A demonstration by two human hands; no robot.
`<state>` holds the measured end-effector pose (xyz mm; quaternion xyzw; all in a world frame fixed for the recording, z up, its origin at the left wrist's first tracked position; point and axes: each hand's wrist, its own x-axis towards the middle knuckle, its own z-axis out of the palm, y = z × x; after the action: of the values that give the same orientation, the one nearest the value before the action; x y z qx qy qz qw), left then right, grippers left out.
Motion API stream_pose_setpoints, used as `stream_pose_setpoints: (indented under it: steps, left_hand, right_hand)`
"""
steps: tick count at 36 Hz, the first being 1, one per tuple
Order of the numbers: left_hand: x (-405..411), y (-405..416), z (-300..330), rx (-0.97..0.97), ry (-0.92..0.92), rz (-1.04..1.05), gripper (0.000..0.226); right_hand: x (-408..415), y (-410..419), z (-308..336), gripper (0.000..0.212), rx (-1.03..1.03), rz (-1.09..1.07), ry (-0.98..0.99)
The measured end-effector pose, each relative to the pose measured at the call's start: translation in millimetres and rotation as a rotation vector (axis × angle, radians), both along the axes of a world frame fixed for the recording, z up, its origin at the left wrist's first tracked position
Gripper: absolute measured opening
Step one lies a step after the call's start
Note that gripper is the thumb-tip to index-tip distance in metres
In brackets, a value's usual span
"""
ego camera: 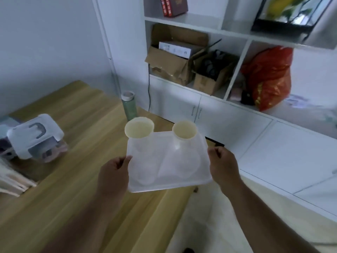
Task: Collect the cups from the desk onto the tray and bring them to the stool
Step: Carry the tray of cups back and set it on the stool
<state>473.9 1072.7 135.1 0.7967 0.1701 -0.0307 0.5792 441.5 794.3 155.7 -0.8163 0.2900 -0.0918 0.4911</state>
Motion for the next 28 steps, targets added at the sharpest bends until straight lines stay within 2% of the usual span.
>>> stream_pose_setpoints:
  steps: [6, 18, 24, 28]
  left_hand:
    - [-11, -58, 1, 0.044, -0.008, -0.132, 0.044]
    - [-77, -206, 12, 0.041, -0.099, -0.482, 0.036]
    - [-130, -287, 21, 0.111, -0.138, -0.613, 0.044]
    - [-183, -344, 29, 0.096, -0.132, -0.684, 0.037]
  right_hand:
    - [-60, -49, 6, 0.028, -0.013, -0.176, 0.019]
    - [-203, -162, 12, 0.029, -0.034, -0.484, -0.029]
    - [-289, -218, 16, 0.038, -0.028, -0.621, -0.058]
    - [-355, -258, 18, 0.04, -0.034, -0.704, -0.038]
